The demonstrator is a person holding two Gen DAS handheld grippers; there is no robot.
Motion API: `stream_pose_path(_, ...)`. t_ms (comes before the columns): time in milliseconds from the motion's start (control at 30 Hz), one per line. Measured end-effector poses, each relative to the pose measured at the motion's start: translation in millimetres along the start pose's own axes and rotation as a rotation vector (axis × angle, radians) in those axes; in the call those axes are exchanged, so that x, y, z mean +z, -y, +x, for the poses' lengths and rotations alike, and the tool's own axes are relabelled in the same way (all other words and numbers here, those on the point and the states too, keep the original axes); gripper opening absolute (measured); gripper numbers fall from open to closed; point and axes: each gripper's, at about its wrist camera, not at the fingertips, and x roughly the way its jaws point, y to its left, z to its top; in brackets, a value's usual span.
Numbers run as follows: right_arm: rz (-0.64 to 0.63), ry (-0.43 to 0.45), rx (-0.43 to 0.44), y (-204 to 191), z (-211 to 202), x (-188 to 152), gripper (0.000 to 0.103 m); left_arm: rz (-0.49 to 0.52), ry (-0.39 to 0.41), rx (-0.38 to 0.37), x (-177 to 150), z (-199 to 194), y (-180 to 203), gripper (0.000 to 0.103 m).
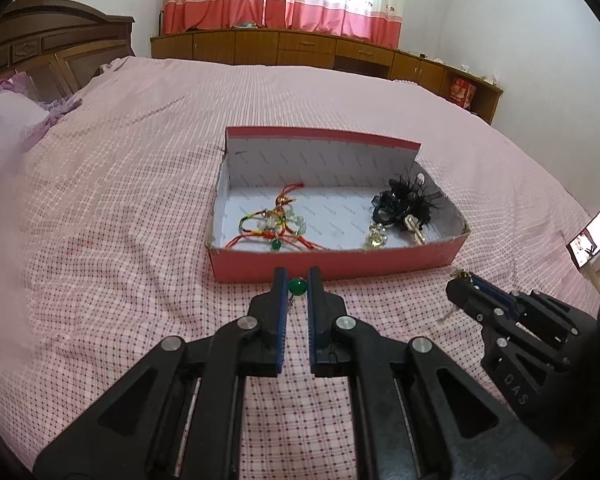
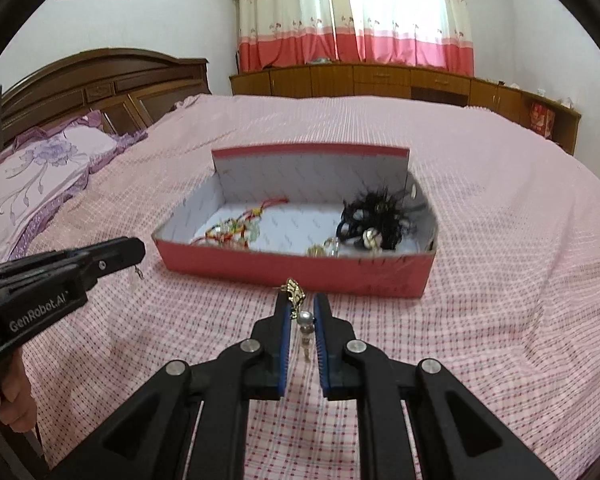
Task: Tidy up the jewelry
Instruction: 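Carry the green earring in left tool and gold pendant in right tool into the shoebox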
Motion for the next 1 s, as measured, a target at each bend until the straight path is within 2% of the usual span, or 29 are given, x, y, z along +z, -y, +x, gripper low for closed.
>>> stream_pose_path(533,-0.007,0.087,-0.017,6,2,38,0.013,0.008,0.058,0.0,28,9,3,0.0)
stream_pose_path(1000,-0.001,0.148,-0.024,13,19,65,0.013,0.004,0.097,0.01,51,26,-1,0.0)
